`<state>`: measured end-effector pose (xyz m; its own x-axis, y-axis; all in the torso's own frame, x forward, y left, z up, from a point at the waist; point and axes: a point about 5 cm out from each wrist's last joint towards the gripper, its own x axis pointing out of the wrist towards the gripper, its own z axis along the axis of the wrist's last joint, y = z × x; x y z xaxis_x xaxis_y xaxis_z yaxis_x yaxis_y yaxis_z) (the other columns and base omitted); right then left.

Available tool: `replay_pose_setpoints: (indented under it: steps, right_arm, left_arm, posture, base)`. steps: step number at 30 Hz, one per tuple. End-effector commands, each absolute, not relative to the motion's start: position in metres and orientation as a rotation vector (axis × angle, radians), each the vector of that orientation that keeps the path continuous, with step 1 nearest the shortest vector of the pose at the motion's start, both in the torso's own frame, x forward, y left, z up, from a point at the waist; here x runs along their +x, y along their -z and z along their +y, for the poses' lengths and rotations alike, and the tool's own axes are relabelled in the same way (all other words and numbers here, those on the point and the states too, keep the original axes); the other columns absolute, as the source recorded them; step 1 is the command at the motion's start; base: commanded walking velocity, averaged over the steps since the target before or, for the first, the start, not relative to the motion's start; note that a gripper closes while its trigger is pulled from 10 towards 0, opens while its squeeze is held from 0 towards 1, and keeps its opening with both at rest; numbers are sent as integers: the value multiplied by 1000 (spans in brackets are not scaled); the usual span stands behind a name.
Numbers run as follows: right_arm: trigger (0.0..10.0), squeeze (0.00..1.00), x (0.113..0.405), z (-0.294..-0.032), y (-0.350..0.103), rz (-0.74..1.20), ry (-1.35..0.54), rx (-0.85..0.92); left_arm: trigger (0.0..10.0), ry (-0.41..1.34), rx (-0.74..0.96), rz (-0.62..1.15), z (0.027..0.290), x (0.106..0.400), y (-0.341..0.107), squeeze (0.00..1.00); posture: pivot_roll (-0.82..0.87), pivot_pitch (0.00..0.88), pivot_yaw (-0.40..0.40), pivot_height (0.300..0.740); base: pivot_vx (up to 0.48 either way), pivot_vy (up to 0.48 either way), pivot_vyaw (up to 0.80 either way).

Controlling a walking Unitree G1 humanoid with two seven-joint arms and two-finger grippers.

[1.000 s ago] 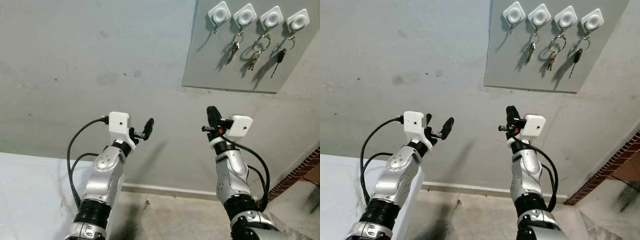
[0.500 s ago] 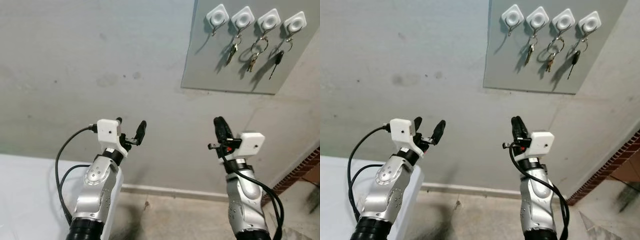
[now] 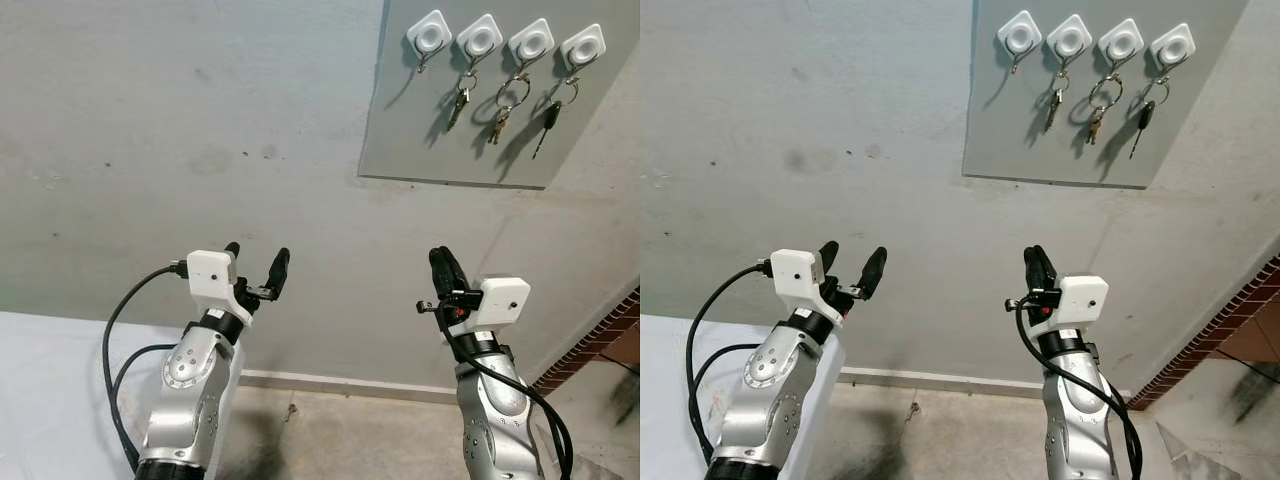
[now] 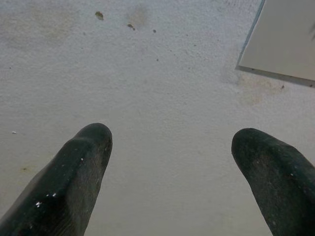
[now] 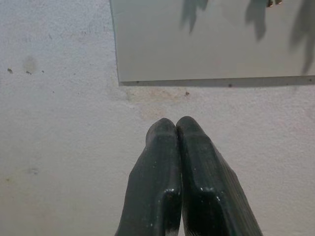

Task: Hang keys on a hook

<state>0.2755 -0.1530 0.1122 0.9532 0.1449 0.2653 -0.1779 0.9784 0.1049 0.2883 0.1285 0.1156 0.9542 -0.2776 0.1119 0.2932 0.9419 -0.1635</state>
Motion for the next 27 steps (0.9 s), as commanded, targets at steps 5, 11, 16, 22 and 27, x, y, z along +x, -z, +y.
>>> replay_pose_setpoints:
  steps: [5, 11, 16, 22, 27]
  right_arm:
    - [10000, 0, 277, -152, -119, -262, -175, 120]
    - [10000, 0, 275, -152, -118, -254, -175, 118]
    - [10000, 0, 273, -150, -118, -242, -175, 123]
    - [10000, 0, 272, -151, -118, -234, -174, 121]
    - [10000, 0, 271, -151, -119, -230, -173, 121]
  left_arm:
    - [10000, 290, -171, -83, 129, 288, -118, 0]
    - [10000, 291, -178, -76, 128, 287, -117, 0]
    - [10000, 296, -192, -68, 126, 286, -117, 0]
    - [10000, 297, -198, -63, 125, 286, -117, 0]
    - [10000, 296, -201, -60, 125, 287, -117, 0]
  posture:
    - [-17, 0, -26, 715]
    - [-18, 0, -28, 715]
    - [-21, 0, -28, 715]
    - [-25, 0, -28, 715]
    - [-25, 0, -29, 715]
  base:
    - [0, -467, 0]
    - [0, -480, 0]
    - [0, -480, 0]
    - [0, -480, 0]
    - [0, -480, 0]
